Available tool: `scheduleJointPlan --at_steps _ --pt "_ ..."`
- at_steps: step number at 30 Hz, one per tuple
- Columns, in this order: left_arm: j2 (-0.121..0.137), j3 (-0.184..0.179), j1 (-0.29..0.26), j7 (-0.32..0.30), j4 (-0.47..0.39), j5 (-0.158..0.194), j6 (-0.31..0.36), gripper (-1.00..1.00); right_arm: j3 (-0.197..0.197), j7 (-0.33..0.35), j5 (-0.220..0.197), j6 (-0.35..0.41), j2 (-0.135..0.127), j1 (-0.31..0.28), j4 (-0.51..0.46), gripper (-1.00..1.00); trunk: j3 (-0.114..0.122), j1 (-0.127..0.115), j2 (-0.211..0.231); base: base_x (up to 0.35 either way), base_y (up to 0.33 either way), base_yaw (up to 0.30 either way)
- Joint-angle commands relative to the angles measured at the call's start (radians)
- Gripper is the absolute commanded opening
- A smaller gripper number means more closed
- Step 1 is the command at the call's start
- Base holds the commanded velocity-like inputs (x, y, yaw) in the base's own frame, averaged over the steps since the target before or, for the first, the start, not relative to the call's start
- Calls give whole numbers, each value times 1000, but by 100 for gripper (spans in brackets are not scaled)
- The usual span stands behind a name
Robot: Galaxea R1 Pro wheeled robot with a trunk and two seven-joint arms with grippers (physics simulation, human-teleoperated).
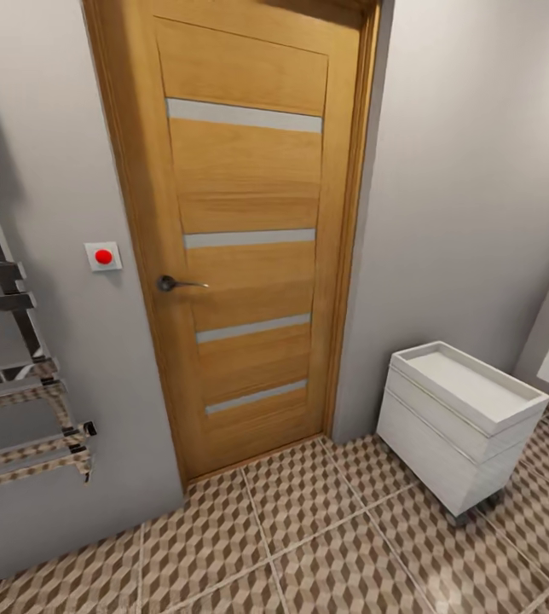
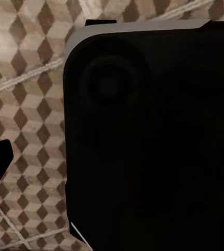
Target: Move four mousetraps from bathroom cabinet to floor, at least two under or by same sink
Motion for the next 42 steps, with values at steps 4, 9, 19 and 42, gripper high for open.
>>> scheduleJointPlan --at_steps 4,9,19,42 --pt "0 0 0 0 0 1 -2 100 1 0 1 -2 1 0 0 100 -1 0 0 0 0 285" --pt "0 0 0 0 0 1 -2 100 2 0 1 -2 1 0 0 100 -1 0 0 0 0 293" --pt "0 0 0 0 0 1 -2 100 0 0 2 -32 1 0 0 100 -1 0 0 0 0 296" --pt "0 0 0 0 0 1 -2 100 -1 0 0 -41 1 0 0 100 -1 0 0 0 0 296"
